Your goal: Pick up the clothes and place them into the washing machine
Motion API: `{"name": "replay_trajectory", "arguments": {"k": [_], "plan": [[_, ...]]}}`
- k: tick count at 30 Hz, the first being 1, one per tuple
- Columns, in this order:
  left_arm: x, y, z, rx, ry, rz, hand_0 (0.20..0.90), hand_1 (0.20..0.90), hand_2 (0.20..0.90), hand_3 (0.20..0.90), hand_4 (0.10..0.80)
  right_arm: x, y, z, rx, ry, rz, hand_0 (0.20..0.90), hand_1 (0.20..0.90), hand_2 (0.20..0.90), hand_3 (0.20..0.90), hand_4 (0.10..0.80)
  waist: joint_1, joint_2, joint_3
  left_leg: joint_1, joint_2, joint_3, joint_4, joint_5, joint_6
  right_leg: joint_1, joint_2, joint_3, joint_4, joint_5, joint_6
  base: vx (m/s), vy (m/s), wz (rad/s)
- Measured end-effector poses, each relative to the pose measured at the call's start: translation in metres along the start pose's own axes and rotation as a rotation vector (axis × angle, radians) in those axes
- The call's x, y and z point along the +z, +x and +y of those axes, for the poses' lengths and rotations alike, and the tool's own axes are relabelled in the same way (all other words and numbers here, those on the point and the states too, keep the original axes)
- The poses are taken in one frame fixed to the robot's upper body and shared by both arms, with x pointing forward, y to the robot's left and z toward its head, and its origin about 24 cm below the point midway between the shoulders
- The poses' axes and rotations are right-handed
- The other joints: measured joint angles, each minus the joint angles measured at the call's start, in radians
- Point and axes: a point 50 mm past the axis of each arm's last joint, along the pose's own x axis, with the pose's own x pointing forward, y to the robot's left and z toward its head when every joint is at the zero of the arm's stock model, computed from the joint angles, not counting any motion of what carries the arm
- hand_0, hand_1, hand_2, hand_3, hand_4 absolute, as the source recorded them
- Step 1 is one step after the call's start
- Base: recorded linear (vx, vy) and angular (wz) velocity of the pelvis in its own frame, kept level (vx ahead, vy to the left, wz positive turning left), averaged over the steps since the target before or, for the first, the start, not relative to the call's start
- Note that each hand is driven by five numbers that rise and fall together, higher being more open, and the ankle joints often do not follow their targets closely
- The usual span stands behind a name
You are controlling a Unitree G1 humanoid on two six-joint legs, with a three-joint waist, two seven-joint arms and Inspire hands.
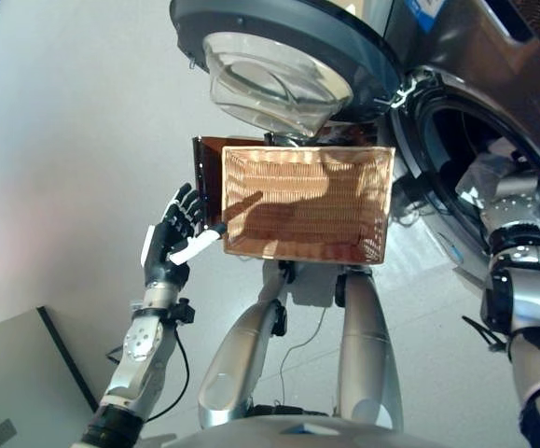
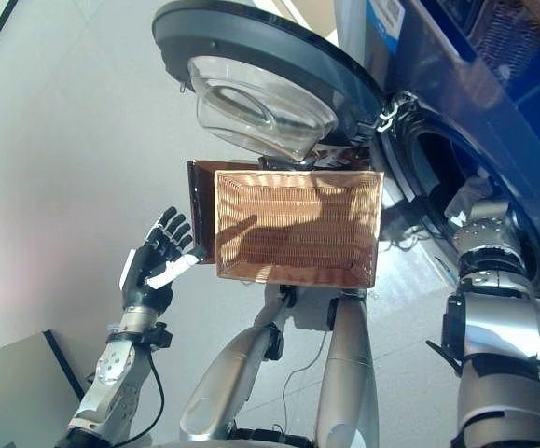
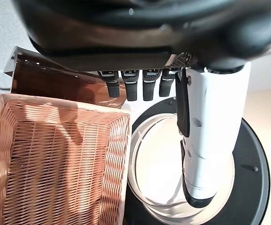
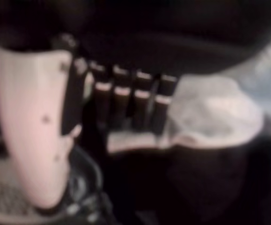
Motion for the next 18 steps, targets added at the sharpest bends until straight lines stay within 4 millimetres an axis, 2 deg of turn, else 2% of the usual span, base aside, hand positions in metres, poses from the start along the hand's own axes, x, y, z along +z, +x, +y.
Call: {"name": "replay_trajectory", "arguments": {"k": [10,18], "plan": [[0.002,0.0,-0.001,-0.007,0.0,-0.008,0.9,0.9,0.9,0.9,0.8,-0.004,-0.006,0.013,0.122,-0.285,-0.063,0.9,0.9,0.9,0.9,0.8,-0.006,0.0,0.0,0.001,0.004,-0.001,-0.002,-0.004,-0.002,0.005,0.003,-0.003,-0.009,-0.001,0.0,0.002,0.0,0.0],[0.0,-0.002,-0.002,-0.026,-0.004,0.001,0.9,0.9,0.9,0.9,0.8,-0.032,-0.028,0.006,0.396,-0.651,-0.095,0.9,0.9,0.9,0.9,0.8,-0.028,-0.008,-0.002,0.062,0.007,-0.025,-0.001,-0.007,0.006,0.09,-0.003,-0.033,-0.034,-0.002,0.0,0.034,-0.007,0.05]]}}
